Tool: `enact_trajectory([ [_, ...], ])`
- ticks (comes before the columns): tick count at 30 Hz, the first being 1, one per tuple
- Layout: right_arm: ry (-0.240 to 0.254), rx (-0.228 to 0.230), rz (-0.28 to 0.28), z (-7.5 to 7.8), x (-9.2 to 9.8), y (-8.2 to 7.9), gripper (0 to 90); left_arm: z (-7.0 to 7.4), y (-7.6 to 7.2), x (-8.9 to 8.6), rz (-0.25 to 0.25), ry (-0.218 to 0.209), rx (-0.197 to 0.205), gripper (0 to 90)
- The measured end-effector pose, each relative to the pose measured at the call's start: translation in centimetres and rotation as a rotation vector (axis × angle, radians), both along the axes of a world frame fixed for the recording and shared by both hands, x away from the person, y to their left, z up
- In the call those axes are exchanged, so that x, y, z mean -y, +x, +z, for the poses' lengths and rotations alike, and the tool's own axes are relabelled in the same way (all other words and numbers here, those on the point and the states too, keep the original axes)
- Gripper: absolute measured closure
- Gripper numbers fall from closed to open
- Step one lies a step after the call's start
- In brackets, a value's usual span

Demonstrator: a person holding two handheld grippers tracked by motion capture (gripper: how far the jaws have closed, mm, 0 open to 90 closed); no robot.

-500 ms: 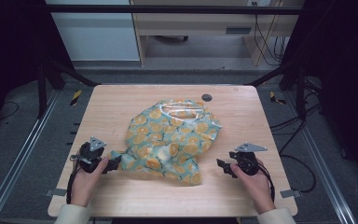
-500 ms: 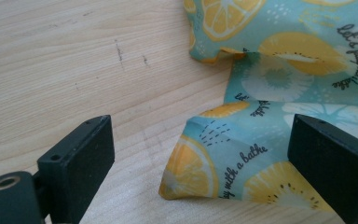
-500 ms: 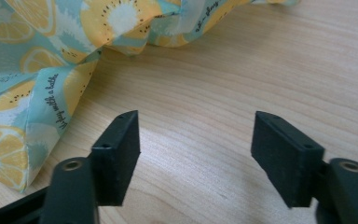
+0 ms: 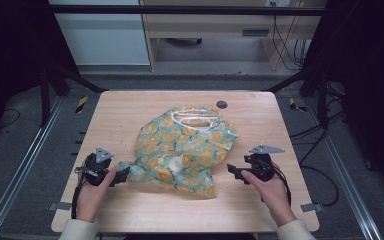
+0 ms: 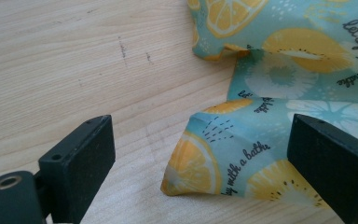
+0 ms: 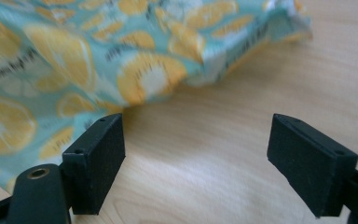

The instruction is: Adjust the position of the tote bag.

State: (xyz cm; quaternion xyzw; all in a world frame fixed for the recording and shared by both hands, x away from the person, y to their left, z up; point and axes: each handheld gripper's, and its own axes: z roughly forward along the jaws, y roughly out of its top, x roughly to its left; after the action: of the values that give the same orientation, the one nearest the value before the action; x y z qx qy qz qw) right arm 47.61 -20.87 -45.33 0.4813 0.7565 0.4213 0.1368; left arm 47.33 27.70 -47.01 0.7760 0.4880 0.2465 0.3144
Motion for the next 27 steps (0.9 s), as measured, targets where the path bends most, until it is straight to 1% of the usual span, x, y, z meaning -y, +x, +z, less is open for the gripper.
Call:
enact_trajectory([
  [1,-0.005,0.002,0.007,0.6,-0.2,0.4,18.8,0.0,0.0,0.0,0.001,-0.001,0.002,7.8],
  [2,-0.005,0.002,0.007,0.6,-0.2,0.4,18.8,0.0,0.0,0.0,0.001,-0.001,0.002,7.8],
  [3,-0.016,0.007,0.003,1.9,-0.5,1.3,18.2,0.1,-0.1,-0.1,0.002,-0.007,0.006,7.8],
  [4,-0.016,0.007,0.003,1.9,-0.5,1.3,18.2,0.1,-0.1,-0.1,0.002,-0.007,0.006,7.8],
  [5,-0.023,0.009,0.002,2.5,-0.7,1.8,17.5,0.2,-0.1,-0.2,0.002,-0.009,0.011,7.8],
  [6,-0.027,0.012,-0.004,3.4,-1.0,2.6,16.7,0.2,-0.1,-0.2,0.000,-0.007,0.011,7.9],
  [7,-0.055,0.022,-0.014,4.7,-1.5,4.1,16.2,0.2,-0.1,-0.2,0.000,-0.012,0.012,7.9],
  [8,-0.066,0.029,-0.018,5.1,-1.7,4.9,16.1,0.2,-0.1,-0.2,0.000,-0.012,0.012,8.0],
  [9,-0.072,0.025,-0.033,5.5,-1.8,5.7,16.1,0.2,-0.1,-0.2,-0.002,-0.013,0.013,8.0],
  [10,-0.072,0.025,-0.033,5.5,-1.8,5.7,16.1,0.2,-0.1,-0.2,-0.002,-0.013,0.013,8.0],
  [11,-0.074,0.022,-0.048,5.8,-2.0,6.5,15.9,0.2,-0.1,-0.2,-0.005,-0.014,0.013,8.0],
  [12,-0.076,0.011,-0.060,5.9,-2.1,7.4,15.6,0.2,-0.1,-0.1,-0.009,-0.014,0.014,8.1],
  [13,-0.095,-0.014,-0.084,5.6,-2.4,9.0,15.4,0.3,-0.1,-0.1,-0.012,-0.014,0.014,8.0],
  [14,-0.105,-0.033,-0.098,5.3,-2.6,9.7,15.2,0.3,-0.1,0.0,-0.014,-0.013,0.016,8.0],
  [16,-0.123,-0.061,-0.110,4.7,-2.9,11.0,15.0,0.3,-0.2,0.0,-0.020,-0.008,0.016,8.0],
  [17,-0.136,-0.069,-0.117,4.5,-3.0,11.4,14.5,0.3,-0.2,0.0,-0.019,-0.009,0.016,8.1],
  [18,-0.136,-0.069,-0.117,4.5,-3.0,11.4,14.5,0.3,-0.2,0.0,-0.019,-0.009,0.016,8.0],
  [19,-0.152,-0.091,-0.136,3.9,-3.1,12.2,14.1,0.3,-0.2,0.0,-0.017,-0.012,0.018,8.1],
  [20,-0.152,-0.091,-0.136,3.9,-3.1,12.2,14.1,0.3,-0.2,0.0,-0.018,-0.012,0.019,8.1],
  [21,-0.147,-0.102,-0.142,3.7,-3.0,12.4,13.5,0.3,-0.1,0.0,-0.021,-0.011,0.020,8.0],
  [22,-0.131,-0.133,-0.148,3.3,-2.9,12.6,11.5,0.3,0.0,0.0,-0.022,-0.010,0.021,8.1],
  [23,-0.133,-0.143,-0.145,3.2,-3.0,12.6,10.9,0.3,0.0,0.1,-0.026,-0.006,0.018,8.0],
  [25,-0.140,-0.149,-0.142,3.2,-3.0,12.6,10.2,0.2,0.0,0.2,-0.028,-0.004,0.015,8.1],
  [26,-0.145,-0.165,-0.137,3.1,-3.0,12.4,8.3,0.2,0.0,0.3,-0.031,-0.003,0.016,8.0],
  [27,-0.139,-0.165,-0.141,3.0,-3.0,12.3,8.6,0.3,-0.1,0.4,-0.032,-0.001,0.018,8.0],
])
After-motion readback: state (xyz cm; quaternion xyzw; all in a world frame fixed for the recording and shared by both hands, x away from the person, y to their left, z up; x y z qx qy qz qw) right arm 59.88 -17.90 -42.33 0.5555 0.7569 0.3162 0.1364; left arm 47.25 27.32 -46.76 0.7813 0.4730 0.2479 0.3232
